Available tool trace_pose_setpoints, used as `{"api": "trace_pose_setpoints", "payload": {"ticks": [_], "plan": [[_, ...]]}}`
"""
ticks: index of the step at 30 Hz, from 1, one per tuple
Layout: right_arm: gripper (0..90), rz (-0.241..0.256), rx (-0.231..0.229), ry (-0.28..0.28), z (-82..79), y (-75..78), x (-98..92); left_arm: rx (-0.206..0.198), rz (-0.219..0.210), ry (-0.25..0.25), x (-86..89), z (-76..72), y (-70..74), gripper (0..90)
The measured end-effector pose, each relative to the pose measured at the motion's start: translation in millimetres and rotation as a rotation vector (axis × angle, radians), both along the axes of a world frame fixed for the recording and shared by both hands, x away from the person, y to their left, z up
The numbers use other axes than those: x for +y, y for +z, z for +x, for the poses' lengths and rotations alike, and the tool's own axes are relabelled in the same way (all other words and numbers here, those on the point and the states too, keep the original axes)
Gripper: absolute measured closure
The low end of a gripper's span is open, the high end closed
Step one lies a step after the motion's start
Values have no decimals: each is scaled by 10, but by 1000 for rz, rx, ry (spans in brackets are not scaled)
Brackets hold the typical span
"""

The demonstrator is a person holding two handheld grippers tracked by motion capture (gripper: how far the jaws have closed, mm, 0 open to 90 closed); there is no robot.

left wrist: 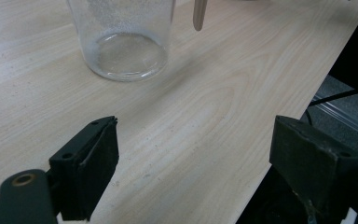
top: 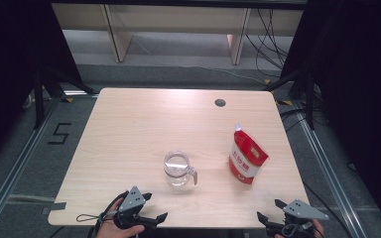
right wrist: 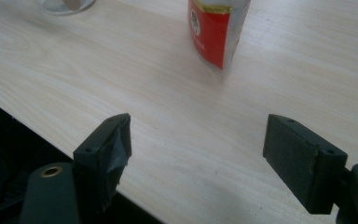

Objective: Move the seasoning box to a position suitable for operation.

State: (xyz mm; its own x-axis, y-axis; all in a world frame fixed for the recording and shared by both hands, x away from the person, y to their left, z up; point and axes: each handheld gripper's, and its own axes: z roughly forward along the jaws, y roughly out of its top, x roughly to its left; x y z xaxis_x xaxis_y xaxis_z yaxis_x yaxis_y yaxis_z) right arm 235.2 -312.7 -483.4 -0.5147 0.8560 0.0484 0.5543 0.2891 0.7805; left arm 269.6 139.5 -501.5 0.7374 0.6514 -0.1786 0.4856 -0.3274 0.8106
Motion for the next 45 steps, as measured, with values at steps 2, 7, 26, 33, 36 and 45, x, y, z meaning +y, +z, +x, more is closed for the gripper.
{"api": "trace_pose_setpoints", "payload": {"ticks": [2, 7, 26, 33, 36, 45], "plan": [[242, 9, 6, -10, -7, 0, 0, -1, -12, 2, -3, 4, 0, 157], [242, 3, 3, 13, 6, 7, -13, -5, -18, 17, -42, 0, 19, 193], [240, 29, 17, 12, -3, -10, 21, -63, 22, -24, -563, 158, 67, 393], [240, 20, 19, 55, 14, -16, 27, -75, 17, -21, -797, 280, 51, 457], [240, 38, 42, 45, -4, -25, 58, -80, 7, 9, -878, 341, 34, 481], [246, 21, 13, 86, 18, -33, 62, -105, 20, 52, -1109, 429, 6, 511]]}}
